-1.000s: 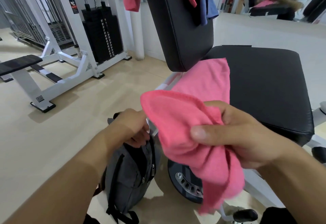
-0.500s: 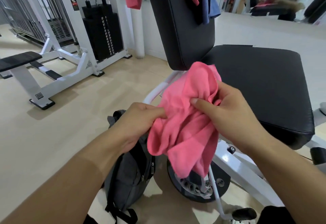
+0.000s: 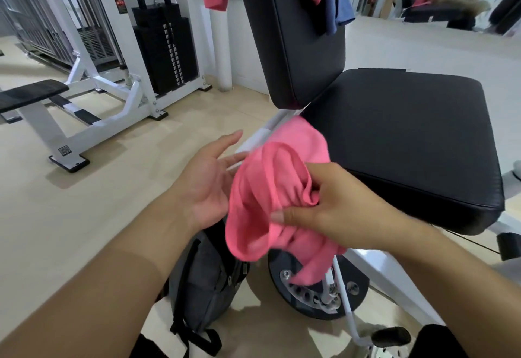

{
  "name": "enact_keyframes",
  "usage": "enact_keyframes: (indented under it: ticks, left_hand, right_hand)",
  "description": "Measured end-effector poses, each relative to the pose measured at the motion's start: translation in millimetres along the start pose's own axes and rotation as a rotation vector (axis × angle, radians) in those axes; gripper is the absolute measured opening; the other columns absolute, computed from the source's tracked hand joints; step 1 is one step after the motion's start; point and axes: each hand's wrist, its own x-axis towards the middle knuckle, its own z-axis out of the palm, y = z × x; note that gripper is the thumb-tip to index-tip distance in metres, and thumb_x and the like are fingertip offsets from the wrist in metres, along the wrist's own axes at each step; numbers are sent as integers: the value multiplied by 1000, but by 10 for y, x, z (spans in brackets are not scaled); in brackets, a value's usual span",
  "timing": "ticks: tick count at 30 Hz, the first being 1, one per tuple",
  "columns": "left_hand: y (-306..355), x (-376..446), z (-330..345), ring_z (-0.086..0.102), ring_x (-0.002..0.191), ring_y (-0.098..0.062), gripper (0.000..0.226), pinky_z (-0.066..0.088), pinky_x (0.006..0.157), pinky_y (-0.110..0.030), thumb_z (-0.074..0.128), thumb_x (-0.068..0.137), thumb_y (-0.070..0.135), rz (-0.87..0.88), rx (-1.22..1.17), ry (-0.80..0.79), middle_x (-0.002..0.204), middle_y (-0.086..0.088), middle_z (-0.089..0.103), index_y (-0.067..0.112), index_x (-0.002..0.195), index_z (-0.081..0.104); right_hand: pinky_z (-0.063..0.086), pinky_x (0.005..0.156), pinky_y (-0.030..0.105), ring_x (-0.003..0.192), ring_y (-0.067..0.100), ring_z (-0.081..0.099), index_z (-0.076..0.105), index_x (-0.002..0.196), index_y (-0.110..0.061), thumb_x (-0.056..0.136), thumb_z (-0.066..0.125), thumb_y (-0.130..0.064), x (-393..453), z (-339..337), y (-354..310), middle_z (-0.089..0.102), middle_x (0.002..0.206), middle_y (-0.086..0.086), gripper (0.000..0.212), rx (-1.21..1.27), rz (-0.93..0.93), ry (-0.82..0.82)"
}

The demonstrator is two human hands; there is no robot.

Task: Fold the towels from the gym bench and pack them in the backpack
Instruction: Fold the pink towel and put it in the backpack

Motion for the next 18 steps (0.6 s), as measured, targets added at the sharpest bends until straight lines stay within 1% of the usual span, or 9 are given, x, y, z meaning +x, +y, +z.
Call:
enact_keyframes:
  ticks: [2,3,4,6,7,9,11,14,18]
  left_hand:
    - [-13,13,-32,54,126,-32,85,38,119,-47,82,77,50,-80,79,-34,146,-22,56,5,143,53]
    - [-16,-4,-28,52,127,-32,83,36,120,-48,83,76,49,-113,148,-64,150,-22,52,5,142,56]
    - [-30,-8,-10,56,121,-32,71,42,116,-46,82,78,42,-119,190,-80,144,-22,59,5,135,63]
    - [-82,9,30,67,93,-29,31,56,90,-39,77,77,24,-50,273,-84,104,-17,75,8,104,78]
    - [-112,25,39,64,83,-29,17,54,82,-38,75,77,17,-12,315,-77,91,-14,73,11,93,78]
    - [-177,52,61,53,87,-35,24,44,84,-47,72,80,10,65,376,-46,95,-23,68,13,103,75]
    - [-206,30,118,57,92,-37,36,47,87,-53,69,83,11,134,425,-16,108,-32,69,14,119,70]
    - [-217,-35,217,51,74,-29,44,45,70,-38,64,76,2,331,401,-36,86,-21,60,19,116,68]
    - [-174,-81,254,39,62,-21,55,41,64,-30,54,66,-4,473,197,-111,69,-10,36,13,117,63]
  right_hand:
    - [61,83,38,87,19,75,73,95,-13,84,83,-19,-48,-54,-43,78,93,2,16,71,-59,-192]
    - [59,87,47,92,29,74,73,98,-7,85,83,-18,-73,-59,-52,77,97,8,20,100,-76,-231]
    - [58,88,52,94,35,72,72,99,-3,86,82,-17,-85,-53,-53,76,99,14,22,130,-85,-237]
    - [57,83,54,89,36,72,73,95,-1,89,79,-19,-81,-25,-19,75,94,17,20,152,-96,-195]
    - [56,77,55,80,32,71,72,91,0,91,76,-25,-66,-1,5,73,89,20,26,134,-90,-167]
    - [53,66,57,68,25,62,68,85,3,93,71,-41,-43,36,21,67,83,28,45,100,-70,-70]
    - [56,70,55,71,24,67,72,88,-3,94,67,-42,-20,45,25,72,85,21,40,146,-59,133]
    - [58,65,40,64,16,67,71,83,-15,97,67,-30,23,9,54,73,74,-2,21,141,3,395]
    - [59,68,39,70,8,69,68,83,-24,90,75,-32,92,-3,165,74,79,-8,13,-23,133,325]
